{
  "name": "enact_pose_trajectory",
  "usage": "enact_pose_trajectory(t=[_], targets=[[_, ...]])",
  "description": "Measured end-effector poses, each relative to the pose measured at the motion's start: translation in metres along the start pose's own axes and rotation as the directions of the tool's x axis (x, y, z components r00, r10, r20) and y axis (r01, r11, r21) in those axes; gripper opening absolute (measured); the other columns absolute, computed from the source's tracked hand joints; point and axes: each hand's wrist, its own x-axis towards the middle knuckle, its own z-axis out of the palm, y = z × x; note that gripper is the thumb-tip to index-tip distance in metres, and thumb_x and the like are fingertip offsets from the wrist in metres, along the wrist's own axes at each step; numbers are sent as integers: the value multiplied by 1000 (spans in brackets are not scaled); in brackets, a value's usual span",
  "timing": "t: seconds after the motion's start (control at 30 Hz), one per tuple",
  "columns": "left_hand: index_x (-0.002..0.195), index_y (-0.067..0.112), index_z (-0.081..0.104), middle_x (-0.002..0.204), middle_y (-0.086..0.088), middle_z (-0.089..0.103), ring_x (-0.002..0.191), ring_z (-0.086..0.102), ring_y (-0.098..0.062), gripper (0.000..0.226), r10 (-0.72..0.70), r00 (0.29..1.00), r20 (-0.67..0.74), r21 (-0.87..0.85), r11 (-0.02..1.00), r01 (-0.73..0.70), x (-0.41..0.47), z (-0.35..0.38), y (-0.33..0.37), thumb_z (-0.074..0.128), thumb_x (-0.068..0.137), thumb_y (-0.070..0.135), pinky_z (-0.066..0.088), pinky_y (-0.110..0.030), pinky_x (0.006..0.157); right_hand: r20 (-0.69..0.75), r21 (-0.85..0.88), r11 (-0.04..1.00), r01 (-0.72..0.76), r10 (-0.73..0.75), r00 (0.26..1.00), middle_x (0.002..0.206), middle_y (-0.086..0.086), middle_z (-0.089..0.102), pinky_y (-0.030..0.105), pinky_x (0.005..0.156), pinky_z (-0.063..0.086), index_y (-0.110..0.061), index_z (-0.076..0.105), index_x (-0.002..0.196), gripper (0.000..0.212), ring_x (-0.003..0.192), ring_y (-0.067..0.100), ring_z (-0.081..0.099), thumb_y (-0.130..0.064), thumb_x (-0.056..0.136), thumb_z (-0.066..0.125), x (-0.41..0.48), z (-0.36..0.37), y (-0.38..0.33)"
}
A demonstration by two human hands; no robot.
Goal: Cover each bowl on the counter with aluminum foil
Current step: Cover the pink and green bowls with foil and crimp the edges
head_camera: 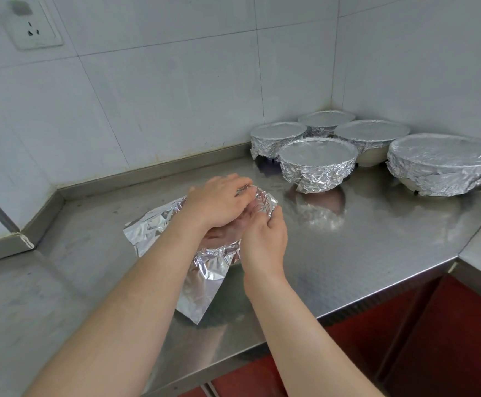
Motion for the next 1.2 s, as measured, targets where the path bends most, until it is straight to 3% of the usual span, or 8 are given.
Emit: enact_pose_trajectory(t=[0.27, 0.43, 0.6, 0.73, 0.83, 1.03, 1.13, 1.2], targets=[[140, 49, 39, 151, 17, 36, 139, 32, -7, 42, 116, 993, 25, -122, 986, -112, -6, -3, 3, 36, 98, 54, 28, -46, 112, 57, 81, 995, -63, 59, 997, 101, -17, 62, 35, 87, 48, -46, 51, 106, 28, 91, 7, 59, -23, 91, 47, -14, -18, 2], [139, 39, 45, 144, 13, 47, 129, 46, -9, 42, 153, 988, 6, -322, 936, -143, -33, -30, 12, 49, 98, 41, 33, -23, 104, 15, -19, 999, 37, -37, 999, 147, -15, 35, 29, 111, 27, -30, 28, 150, 57, 134, 6, 34, -18, 96, 42, -1, -59, -3], [119, 31, 59, 125, 10, 60, 117, 53, -17, 39, 127, 992, -8, -44, 991, -128, -90, -27, 53, 41, 94, 56, 44, -35, 95, 197, -136, 990, 36, -8, 980, 146, -3, 44, 30, 106, 36, -17, 41, 145, 59, 129, 10, 44, 6, 91, 43, 41, -75, -14], [121, 24, 56, 119, 8, 63, 108, 58, -17, 40, 143, 965, -221, 171, 980, -106, -103, 10, 71, 40, 95, 49, 50, -34, 73, 325, -133, 990, -49, 90, 941, 102, -1, 67, 31, 84, 43, -15, 63, 124, 52, 77, 8, 55, 9, 84, 42, 59, -72, -16], [109, 24, 67, 96, 11, 71, 84, 66, -11, 36, 175, 934, -312, 274, 958, -88, -101, 17, 64, 45, 89, 45, 43, -23, 51, 378, -102, 994, -34, 70, 923, 83, 12, 59, 31, 77, 41, -12, 75, 98, 46, 74, 22, 46, 11, 79, 39, 60, -71, -15], [120, 18, 66, 114, 5, 70, 102, 67, -15, 46, 302, 906, -295, 131, 953, -275, -102, 18, 52, 32, 94, 36, 58, -31, 69, 275, 75, 997, -19, -2, 961, 62, -1, 68, 19, 57, 49, -13, 74, 71, 42, 56, 7, 59, 7, 88, 41, 40, -69, -8], [121, 13, 65, 118, 1, 69, 107, 66, -17, 45, 374, 882, -288, 133, 927, -350, -104, 18, 47, 34, 96, 32, 58, -34, 78, 147, 200, 978, -50, 21, 989, 66, -7, 59, 28, 60, 46, -9, 70, 68, 34, 65, 9, 49, -6, 92, 46, 18, -63, -5], [123, 11, 64, 119, 0, 68, 109, 65, -17, 44, 414, 870, -267, 123, 910, -395, -104, 19, 45, 35, 97, 31, 57, -34, 81, 115, 149, 988, -51, 34, 993, 117, 21, 59, 28, 79, 49, -2, 66, 108, 30, 112, 18, 59, -19, 100, 42, 7, -57, 0]])
